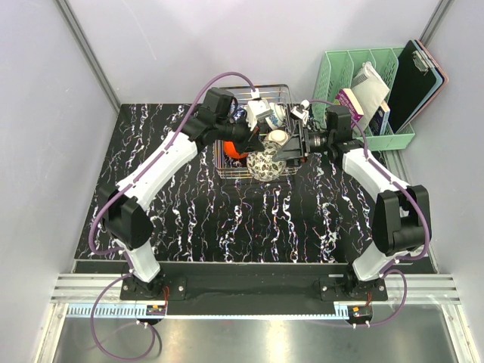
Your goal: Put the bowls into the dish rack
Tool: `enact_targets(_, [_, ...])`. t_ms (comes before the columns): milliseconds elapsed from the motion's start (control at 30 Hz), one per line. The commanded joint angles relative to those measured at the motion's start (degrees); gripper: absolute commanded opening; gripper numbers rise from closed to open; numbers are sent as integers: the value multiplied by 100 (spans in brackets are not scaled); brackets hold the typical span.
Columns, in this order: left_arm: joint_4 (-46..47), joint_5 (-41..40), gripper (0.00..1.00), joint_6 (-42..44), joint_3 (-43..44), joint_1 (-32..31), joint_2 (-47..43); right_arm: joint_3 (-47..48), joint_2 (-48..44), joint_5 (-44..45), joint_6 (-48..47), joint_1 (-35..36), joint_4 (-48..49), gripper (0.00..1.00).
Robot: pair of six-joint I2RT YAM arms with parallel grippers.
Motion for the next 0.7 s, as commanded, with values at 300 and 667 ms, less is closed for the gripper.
enact_targets(300, [799,6,0,-113,-211,32,-523,220,-173,-1450,-135,78,228,95])
enact_targets(667, [1045,-293,0,-148,-545,164,-1051,484,-147,-1327,-82,60,123,91])
